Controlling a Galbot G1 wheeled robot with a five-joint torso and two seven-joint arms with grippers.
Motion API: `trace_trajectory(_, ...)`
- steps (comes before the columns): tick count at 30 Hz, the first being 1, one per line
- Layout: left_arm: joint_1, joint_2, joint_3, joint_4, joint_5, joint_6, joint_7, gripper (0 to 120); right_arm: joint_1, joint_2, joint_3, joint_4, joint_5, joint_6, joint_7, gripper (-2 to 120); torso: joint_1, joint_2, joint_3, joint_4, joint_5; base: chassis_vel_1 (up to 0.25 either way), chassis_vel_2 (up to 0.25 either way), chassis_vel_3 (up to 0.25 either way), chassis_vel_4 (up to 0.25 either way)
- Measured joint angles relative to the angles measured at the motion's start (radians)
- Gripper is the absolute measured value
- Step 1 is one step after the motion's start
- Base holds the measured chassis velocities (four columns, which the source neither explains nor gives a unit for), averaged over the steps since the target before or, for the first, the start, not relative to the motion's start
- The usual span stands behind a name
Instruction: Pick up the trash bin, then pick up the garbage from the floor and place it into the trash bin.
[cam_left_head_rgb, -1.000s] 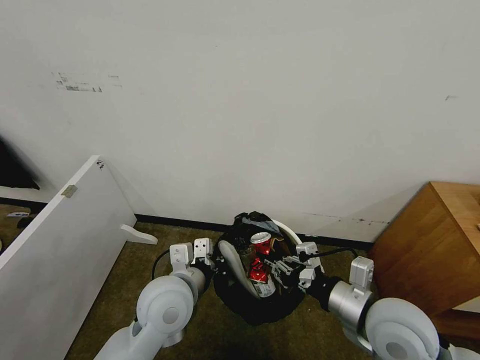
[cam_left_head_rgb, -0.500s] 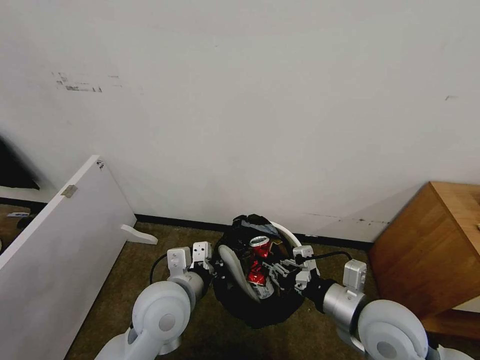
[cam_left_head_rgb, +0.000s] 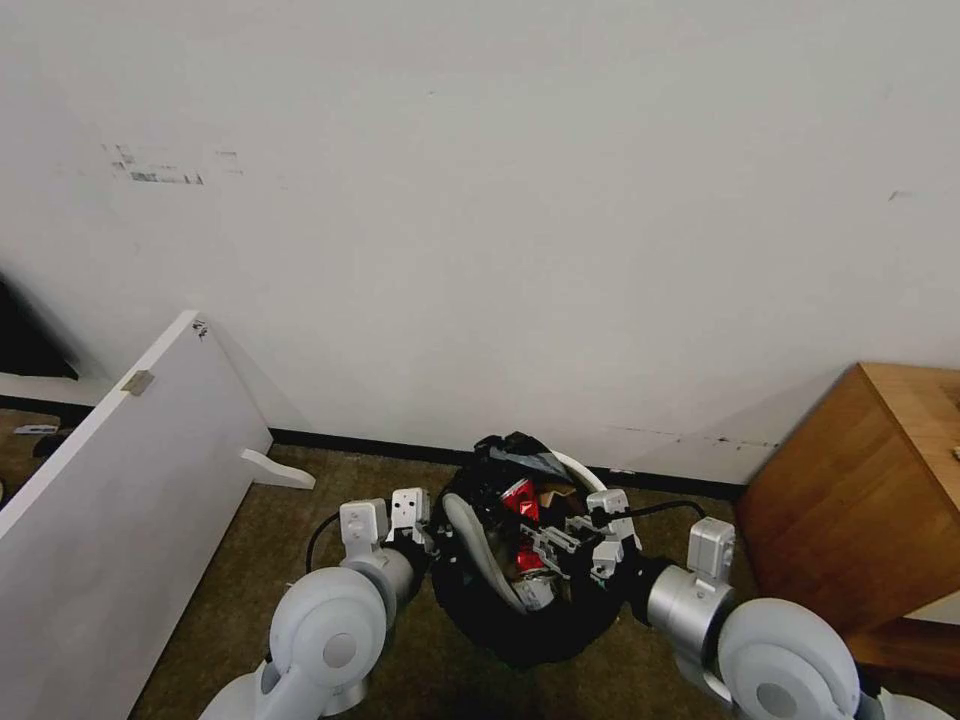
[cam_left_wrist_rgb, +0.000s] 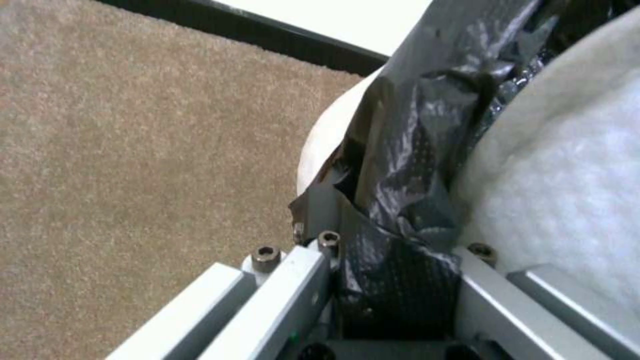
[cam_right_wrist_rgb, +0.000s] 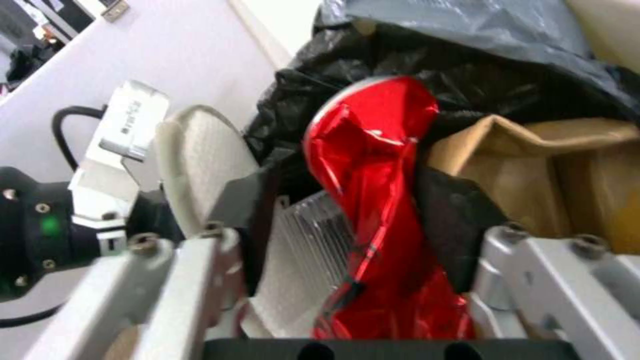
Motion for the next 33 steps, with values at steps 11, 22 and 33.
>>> trace_trajectory(11, -0.016, -0.022, 0.008, 0.014, -0.029, 0.000, -0.037, 0, -0.002, -0.014, 0.014, 0.010, 0.006, 0.006, -0.006, 96, 0.000, 0.000, 0.000, 0.0002, 0.0000, 0.000, 0.000, 0.000, 0.000)
trace_trajectory(22, -0.037, -0.035, 0.013, 0.029, -0.081, 0.000, -0.077, 0, 0.000, -0.016, 0.018, 0.010, 0.007, 0.013, -0.015, 97, 0.000, 0.000, 0.000, 0.0002, 0.0001, 0.000, 0.000, 0.000, 0.000)
trace_trajectory(33, -0.061, -0.049, 0.020, 0.043, -0.141, 0.000, -0.113, 0, 0.001, -0.014, 0.026, 0.009, 0.010, 0.018, -0.024, 97, 0.000, 0.000, 0.000, 0.0002, 0.0001, 0.000, 0.000, 0.000, 0.000)
